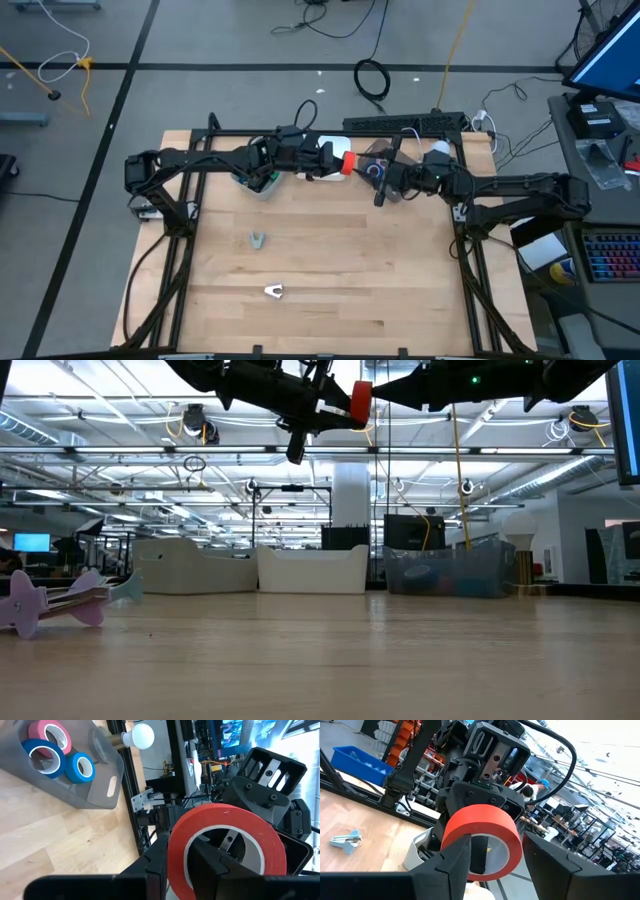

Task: Pick and place Stapler, Stapler remover, tape
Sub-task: Put the red tape into the black bin

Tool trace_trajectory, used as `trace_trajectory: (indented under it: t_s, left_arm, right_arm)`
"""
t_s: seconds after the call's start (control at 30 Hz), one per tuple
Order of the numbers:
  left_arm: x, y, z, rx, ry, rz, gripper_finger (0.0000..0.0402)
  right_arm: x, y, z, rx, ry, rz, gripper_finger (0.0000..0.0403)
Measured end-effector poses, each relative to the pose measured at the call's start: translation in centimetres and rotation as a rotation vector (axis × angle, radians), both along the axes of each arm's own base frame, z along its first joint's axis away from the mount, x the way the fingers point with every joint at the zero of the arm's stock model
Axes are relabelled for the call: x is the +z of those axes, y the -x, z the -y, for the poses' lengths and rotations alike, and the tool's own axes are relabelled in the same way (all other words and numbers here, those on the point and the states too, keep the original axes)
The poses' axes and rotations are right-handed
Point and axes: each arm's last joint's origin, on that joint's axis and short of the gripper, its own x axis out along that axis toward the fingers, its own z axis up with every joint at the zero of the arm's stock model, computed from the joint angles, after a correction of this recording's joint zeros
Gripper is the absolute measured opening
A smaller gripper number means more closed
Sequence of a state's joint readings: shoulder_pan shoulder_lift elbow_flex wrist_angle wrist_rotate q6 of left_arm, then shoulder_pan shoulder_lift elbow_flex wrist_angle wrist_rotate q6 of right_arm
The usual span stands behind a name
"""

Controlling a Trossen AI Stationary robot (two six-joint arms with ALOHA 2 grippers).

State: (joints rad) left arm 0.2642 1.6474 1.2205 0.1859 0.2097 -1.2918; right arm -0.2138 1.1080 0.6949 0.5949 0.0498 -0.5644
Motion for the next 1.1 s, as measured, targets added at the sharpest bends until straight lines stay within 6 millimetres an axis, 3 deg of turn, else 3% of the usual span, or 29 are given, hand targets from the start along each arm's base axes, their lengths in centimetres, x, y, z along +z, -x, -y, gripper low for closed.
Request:
trace_trajectory:
  t_s: [1.1]
  left_arm:
    - [-0.55, -0.09, 0.8, 0.005, -0.026, -0.06, 0.0063]
  right_arm:
    - [0.07, -0.01, 0.01, -0.002, 0.001, 0.006, 0.0171]
